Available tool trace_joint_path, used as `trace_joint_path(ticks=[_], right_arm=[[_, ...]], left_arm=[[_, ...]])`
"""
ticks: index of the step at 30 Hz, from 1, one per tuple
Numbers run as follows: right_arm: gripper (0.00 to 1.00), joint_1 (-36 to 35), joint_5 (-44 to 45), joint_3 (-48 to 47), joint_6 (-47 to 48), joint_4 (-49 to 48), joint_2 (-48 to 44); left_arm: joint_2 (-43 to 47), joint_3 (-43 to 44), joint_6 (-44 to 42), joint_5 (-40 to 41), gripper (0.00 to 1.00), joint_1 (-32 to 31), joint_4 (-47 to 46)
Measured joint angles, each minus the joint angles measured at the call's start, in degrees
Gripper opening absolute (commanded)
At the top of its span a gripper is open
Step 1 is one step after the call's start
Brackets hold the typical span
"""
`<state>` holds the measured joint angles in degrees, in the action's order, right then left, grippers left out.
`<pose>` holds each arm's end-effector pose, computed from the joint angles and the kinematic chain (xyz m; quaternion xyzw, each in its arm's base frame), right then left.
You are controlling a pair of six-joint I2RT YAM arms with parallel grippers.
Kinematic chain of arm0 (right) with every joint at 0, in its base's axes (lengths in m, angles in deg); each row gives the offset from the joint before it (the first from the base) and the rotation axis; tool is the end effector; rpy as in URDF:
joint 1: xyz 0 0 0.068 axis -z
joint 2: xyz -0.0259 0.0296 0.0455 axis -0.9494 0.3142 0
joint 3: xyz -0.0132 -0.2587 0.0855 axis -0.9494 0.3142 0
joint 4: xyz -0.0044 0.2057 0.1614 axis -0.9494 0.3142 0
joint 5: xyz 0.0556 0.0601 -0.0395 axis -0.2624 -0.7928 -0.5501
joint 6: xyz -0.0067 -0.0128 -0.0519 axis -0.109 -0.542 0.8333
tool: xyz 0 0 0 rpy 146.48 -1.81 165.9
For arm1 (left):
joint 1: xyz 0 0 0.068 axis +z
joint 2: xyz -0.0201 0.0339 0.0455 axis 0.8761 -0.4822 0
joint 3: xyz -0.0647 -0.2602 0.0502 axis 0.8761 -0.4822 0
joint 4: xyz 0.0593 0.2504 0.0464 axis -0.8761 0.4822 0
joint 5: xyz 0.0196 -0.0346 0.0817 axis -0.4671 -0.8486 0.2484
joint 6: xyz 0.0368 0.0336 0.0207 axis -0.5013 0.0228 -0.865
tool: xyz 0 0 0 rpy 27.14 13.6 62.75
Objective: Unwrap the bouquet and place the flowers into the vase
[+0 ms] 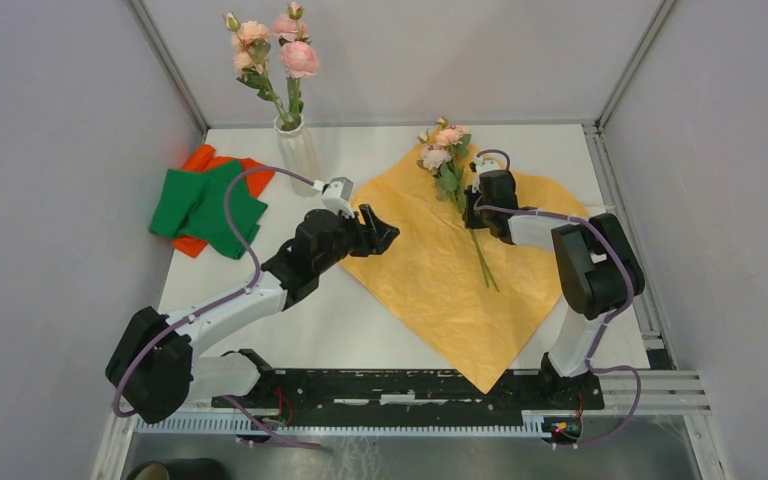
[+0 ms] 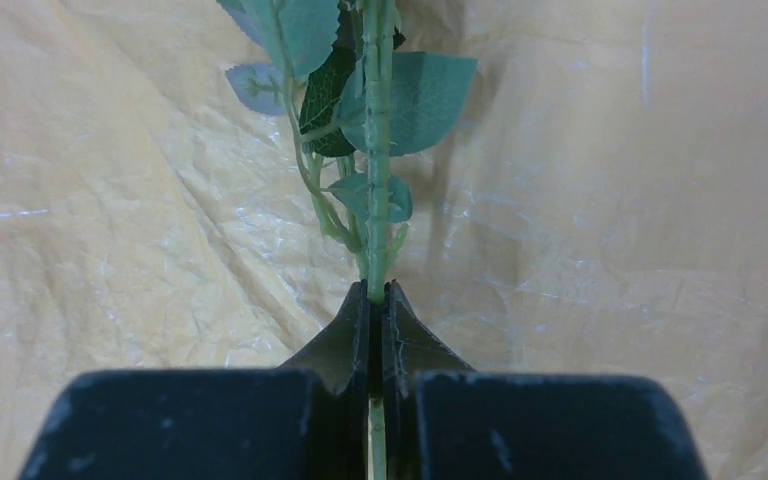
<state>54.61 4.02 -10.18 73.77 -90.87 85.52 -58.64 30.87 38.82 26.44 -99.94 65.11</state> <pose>0.3571 0.1096 0.1504 -0.0261 0.9100 0.1084 0.3994 0.2133 -0.1714 0.2539 0.0134 0.8051 -0.3663 0.4664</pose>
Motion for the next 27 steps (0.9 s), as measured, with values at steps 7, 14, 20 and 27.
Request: trace_joint_path(ticks=[7, 14, 20, 27], right_arm=[[0.0, -1.0, -3.4, 0.5, -1.5, 0.2, -5.4], [0.0, -7.3, -1.7, 2.5, -0.7, -0.7, -23.2], [0.0, -11.5, -1.5, 5.4, -0.9, -1.8, -30.5], [0.0, -14.5, -3.4, 11.0, -3.0, -1.8, -35.0]], left_arm=[[-8.3, -0.5, 0.0, 1.8, 0.66, 0.0, -8.4], [-14.4, -0.7, 0.0, 1.0, 0.72, -0.3, -14.6], [-14.4, 0.9, 0.0, -0.6, 0.74, -0.3, -20.0], [-14.5, 1.4, 1.1, -6.1, 0.74, -0.3, -29.1]])
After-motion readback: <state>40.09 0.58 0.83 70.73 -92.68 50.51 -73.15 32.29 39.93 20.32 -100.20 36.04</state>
